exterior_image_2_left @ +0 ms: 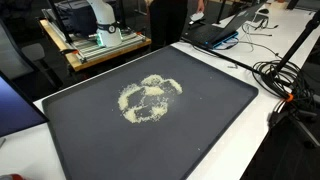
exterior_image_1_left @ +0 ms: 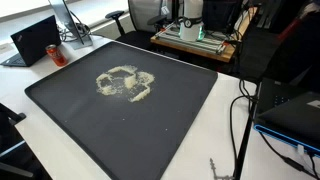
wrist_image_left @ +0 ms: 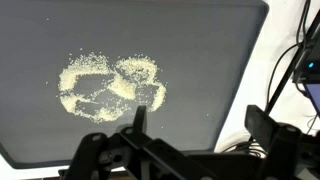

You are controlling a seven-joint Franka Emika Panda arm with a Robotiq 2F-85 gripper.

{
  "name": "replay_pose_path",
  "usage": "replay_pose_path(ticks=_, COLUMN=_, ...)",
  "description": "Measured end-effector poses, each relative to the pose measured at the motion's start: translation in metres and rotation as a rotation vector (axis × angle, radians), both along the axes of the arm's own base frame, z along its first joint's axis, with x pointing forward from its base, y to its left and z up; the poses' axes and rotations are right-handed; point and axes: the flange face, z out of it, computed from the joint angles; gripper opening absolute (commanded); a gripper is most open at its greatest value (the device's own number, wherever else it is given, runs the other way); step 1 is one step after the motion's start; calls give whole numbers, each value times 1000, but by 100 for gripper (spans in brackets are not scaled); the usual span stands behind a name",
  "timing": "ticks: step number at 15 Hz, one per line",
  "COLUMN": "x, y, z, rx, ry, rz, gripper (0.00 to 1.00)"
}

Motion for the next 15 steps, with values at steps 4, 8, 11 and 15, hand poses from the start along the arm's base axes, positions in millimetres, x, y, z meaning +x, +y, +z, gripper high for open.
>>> replay_pose_path(ticks=4, x=-1, y=1, z=-15, rx=0, ry=37, rz=2, gripper=100)
replay_pose_path(ticks=8, x=1, y=2, z=-11, rx=0, ry=29, rz=9, gripper=100)
replay_pose_path(ticks=11, x=2, y=23, z=6, rx=18, ry=-10, rz=101, gripper=100)
replay_pose_path(ticks=15, x=-8, y=74, z=25, rx=55, ry=-48, rz=294, gripper=100)
